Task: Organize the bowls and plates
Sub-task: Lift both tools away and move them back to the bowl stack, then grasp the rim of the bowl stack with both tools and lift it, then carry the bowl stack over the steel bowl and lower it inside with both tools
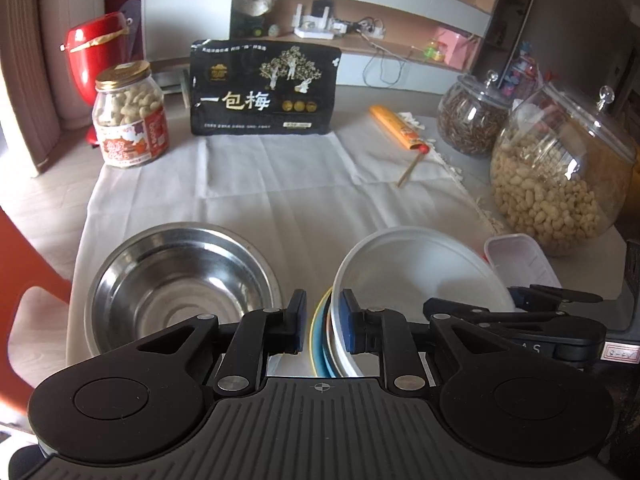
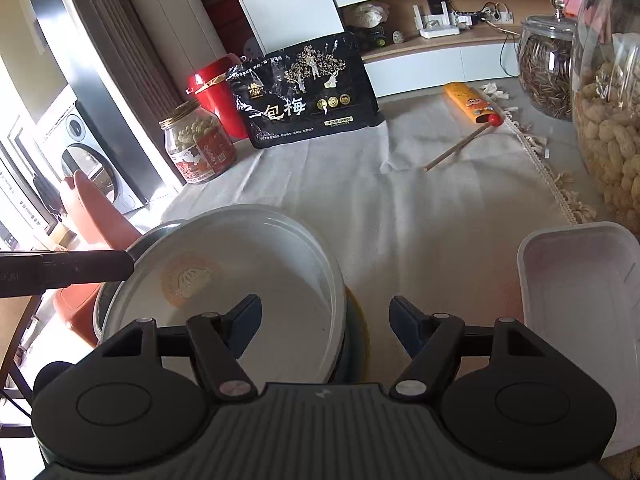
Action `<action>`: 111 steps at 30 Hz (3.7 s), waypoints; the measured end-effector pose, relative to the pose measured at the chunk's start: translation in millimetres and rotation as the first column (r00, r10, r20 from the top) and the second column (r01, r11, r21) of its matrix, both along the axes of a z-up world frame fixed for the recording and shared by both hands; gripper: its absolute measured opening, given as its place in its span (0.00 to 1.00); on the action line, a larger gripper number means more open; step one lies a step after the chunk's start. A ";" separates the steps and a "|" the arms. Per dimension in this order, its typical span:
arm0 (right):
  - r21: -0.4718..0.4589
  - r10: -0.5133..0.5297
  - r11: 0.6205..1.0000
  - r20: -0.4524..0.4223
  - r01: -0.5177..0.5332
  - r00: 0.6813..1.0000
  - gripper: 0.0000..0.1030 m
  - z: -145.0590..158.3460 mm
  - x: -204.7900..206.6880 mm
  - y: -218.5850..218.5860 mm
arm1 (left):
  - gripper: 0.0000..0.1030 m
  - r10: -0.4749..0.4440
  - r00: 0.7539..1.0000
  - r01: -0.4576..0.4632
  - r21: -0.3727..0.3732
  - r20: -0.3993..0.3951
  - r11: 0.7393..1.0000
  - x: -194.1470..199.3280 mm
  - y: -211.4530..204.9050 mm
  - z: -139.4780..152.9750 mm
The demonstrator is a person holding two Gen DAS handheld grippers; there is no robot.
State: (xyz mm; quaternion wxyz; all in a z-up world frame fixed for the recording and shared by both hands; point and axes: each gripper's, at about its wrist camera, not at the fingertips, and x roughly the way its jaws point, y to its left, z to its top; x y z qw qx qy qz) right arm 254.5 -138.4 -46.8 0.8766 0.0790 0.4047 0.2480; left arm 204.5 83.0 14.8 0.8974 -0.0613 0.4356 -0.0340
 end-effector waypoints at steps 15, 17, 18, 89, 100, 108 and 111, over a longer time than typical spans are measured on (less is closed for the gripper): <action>-0.011 -0.012 1.000 -0.089 0.011 0.996 0.70 -21.0 2.4 -5.3 | 0.45 0.012 0.968 -0.070 -0.221 -0.251 0.973 17.8 14.0 -51.0; -0.004 0.000 1.000 -0.121 -0.001 0.993 0.70 -26.8 4.1 -3.3 | 0.56 0.000 0.962 -0.073 -0.258 -0.272 0.963 19.6 11.6 -54.2; 0.008 0.011 1.000 -0.140 -0.010 0.990 0.70 -29.3 5.4 -2.2 | 0.60 -0.003 0.961 -0.072 -0.261 -0.276 0.963 20.5 10.2 -53.9; 0.066 0.069 0.997 -0.449 -0.044 0.891 0.53 -22.6 17.0 22.0 | 0.74 -0.057 0.948 -0.071 -0.382 -0.313 0.921 14.7 19.4 -61.1; 0.037 0.186 0.983 -0.259 -0.182 0.948 0.55 64.2 44.0 84.8 | 0.74 0.092 0.990 -0.128 -0.434 -0.103 0.892 7.0 93.0 4.7; 0.081 0.347 0.936 -0.372 -0.342 0.861 0.55 19.8 74.8 181.2 | 0.74 0.290 0.929 -0.358 -0.369 -0.228 0.858 -6.6 158.0 -27.2; 0.095 0.374 0.924 -0.430 -0.371 0.822 0.55 -2.4 79.9 205.2 | 0.73 0.320 0.913 -0.395 -0.356 -0.254 0.847 -8.7 172.9 -36.8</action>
